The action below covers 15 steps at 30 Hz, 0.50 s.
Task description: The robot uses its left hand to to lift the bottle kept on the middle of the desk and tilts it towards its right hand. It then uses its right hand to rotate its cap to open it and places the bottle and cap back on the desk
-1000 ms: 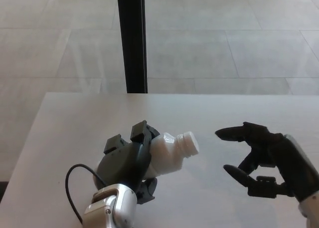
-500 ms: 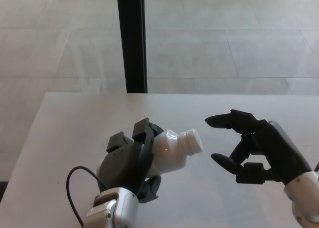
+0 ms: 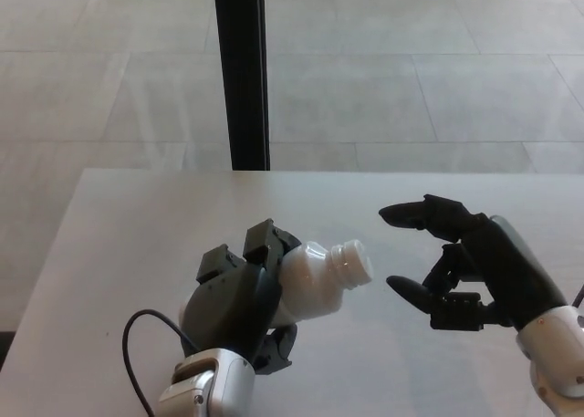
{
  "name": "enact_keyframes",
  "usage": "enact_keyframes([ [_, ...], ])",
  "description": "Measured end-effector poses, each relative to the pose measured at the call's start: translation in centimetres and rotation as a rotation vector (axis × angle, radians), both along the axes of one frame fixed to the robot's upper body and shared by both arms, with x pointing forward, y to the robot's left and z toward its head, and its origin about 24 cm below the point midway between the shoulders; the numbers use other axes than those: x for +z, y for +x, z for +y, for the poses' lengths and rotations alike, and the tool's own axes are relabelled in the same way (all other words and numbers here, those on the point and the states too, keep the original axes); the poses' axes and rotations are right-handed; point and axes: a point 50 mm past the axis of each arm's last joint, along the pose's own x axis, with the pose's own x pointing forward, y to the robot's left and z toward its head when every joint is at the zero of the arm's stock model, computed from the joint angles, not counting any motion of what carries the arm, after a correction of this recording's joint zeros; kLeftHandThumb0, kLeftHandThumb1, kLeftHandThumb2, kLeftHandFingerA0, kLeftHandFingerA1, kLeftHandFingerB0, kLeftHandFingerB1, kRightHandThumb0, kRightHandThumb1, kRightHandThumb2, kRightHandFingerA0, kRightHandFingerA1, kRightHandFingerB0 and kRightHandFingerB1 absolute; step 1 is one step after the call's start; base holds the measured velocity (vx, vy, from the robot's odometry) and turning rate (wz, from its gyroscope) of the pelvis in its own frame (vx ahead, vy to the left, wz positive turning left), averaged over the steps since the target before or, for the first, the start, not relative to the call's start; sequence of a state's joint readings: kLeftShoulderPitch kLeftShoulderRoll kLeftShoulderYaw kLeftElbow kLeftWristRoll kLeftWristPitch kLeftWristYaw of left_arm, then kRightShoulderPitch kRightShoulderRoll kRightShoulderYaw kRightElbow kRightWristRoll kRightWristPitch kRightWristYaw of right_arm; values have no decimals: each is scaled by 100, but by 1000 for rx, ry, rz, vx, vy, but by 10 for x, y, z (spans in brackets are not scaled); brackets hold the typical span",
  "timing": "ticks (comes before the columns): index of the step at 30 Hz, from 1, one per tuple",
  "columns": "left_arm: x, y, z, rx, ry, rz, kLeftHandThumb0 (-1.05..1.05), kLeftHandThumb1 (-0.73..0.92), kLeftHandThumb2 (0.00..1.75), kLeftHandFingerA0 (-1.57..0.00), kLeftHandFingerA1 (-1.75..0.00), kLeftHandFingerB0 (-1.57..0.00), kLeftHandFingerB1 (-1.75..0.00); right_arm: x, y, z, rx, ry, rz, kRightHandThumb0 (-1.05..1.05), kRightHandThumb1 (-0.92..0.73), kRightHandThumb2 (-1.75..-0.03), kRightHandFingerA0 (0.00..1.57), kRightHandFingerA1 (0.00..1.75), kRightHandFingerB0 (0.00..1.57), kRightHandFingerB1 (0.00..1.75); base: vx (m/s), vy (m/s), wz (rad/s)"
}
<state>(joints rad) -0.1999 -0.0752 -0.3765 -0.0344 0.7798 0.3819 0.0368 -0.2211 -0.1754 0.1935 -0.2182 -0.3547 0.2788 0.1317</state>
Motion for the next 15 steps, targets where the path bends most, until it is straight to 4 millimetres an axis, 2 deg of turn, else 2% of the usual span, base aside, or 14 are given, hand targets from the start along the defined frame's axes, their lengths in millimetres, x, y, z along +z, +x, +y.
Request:
enact_keyframes([
  [1,1,1,0,0,-2,-6,15,69,101,-110,-156,-87,-123,-1,0,1,6,-2,5,-67,-44,-83,92,108,36,51,0,0,0],
  [2,2,1,-1,-1,-2,-10,17,71,97,-87,-167,-80,-122,-2,-1,2,10,-3,9,-61,-54,-57,90,116,41,40,0,0,0],
  [3,4,2,-2,-4,-1,-18,15,73,91,-86,-155,-78,-113,-4,-2,3,17,-5,18,-62,-54,-57,91,116,40,40,0,0,0],
  [4,5,3,-3,-8,0,-24,15,69,96,-87,-150,-80,-107,-6,-2,4,21,-6,24,-61,-53,-57,91,119,40,40,0,0,0],
  [6,9,4,-5,-16,3,-38,15,69,96,-87,-150,-80,-107,-8,-3,6,31,-8,33,-61,-53,-57,91,119,40,40,0,0,0],
  [7,9,4,-6,-19,4,-42,14,69,91,-87,-107,-68,-78,-8,-3,6,34,-9,34,-60,-53,-57,90,118,40,40,0,0,0],
  [8,10,4,-7,-20,4,-45,15,69,91,-94,-129,-75,-86,-8,-3,6,37,-10,36,-62,-54,-58,89,120,39,41,0,0,0],
  [9,10,4,-8,-23,4,-46,16,71,90,-91,-146,-79,-104,-9,-3,7,38,-10,37,-62,-54,-57,88,119,40,41,0,0,0],
  [10,10,4,-8,-24,3,-46,17,69,94,-90,-147,-76,-95,-9,-3,7,39,-11,38,-62,-54,-57,88,119,40,41,0,0,0],
  [11,10,4,-9,-24,1,-47,17,70,92,-94,-131,-71,-86,-9,-3,7,40,-12,39,-62,-54,-57,88,119,40,41,0,0,0],
  [13,10,4,-9,-22,-1,-48,17,71,90,-94,-130,-70,-83,-9,-3,7,40,-15,39,-62,-54,-57,87,121,40,41,0,0,0],
  [14,10,4,-10,-22,-2,-48,18,69,94,-89,-144,-72,-90,-9,-3,7,39,-15,39,-61,-54,-57,87,119,39,41,0,0,0],
  [15,10,3,-10,-20,-4,-47,19,72,93,-86,-170,-72,-136,-9,-3,6,39,-16,39,-62,-55,-57,87,118,40,41,0,0,0],
])
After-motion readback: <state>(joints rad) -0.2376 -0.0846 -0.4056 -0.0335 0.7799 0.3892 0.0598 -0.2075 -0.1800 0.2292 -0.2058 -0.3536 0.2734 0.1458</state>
